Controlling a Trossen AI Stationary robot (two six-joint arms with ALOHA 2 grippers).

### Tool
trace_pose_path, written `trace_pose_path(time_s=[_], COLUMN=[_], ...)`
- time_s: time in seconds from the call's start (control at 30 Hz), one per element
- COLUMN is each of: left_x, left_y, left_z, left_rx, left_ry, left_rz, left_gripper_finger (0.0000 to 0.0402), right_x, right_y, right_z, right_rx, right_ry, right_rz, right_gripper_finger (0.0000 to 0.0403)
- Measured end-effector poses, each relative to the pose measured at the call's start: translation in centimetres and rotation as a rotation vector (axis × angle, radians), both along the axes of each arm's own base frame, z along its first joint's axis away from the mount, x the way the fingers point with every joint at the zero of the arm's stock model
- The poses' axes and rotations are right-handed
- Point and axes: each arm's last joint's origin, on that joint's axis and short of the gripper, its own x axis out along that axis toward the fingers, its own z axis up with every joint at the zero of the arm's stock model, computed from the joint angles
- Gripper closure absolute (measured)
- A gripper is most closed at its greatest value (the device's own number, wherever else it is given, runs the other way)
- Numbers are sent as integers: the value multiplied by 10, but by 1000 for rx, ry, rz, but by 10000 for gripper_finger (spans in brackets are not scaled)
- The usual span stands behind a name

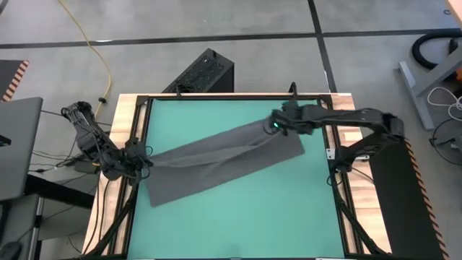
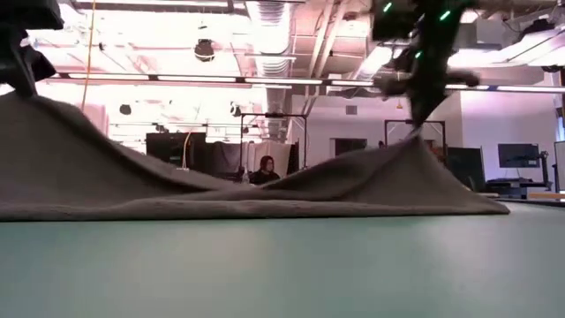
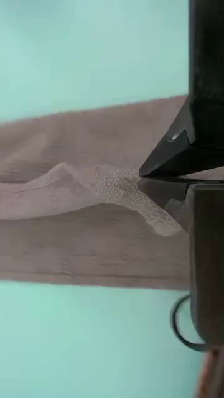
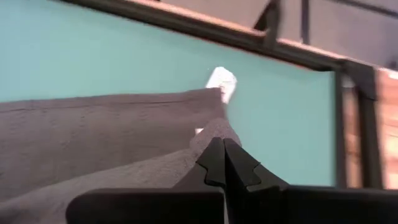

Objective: Roll towel
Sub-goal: Roll the black towel

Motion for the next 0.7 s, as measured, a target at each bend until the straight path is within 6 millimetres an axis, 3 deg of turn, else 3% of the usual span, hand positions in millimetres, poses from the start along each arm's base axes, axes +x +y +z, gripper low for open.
trace_pose_path(time_s=[0.17, 0.4, 0.7], left_x=[4, 11, 21], left_y=[-5, -14, -23], left_z=[-4, -9, -16], left_rx=[29, 76, 135], left_ry=[72, 150, 221], left_rz=[18, 24, 77], left_gripper_finger=[401, 401, 401], right_x=[24, 25, 24], right_y=[-31, -61, -77], right_z=[-27, -63, -77], right_rx=[27, 112, 133], right_ry=[38, 178, 237], right_rz=[28, -46, -52], right_gripper_finger=[392, 392, 362])
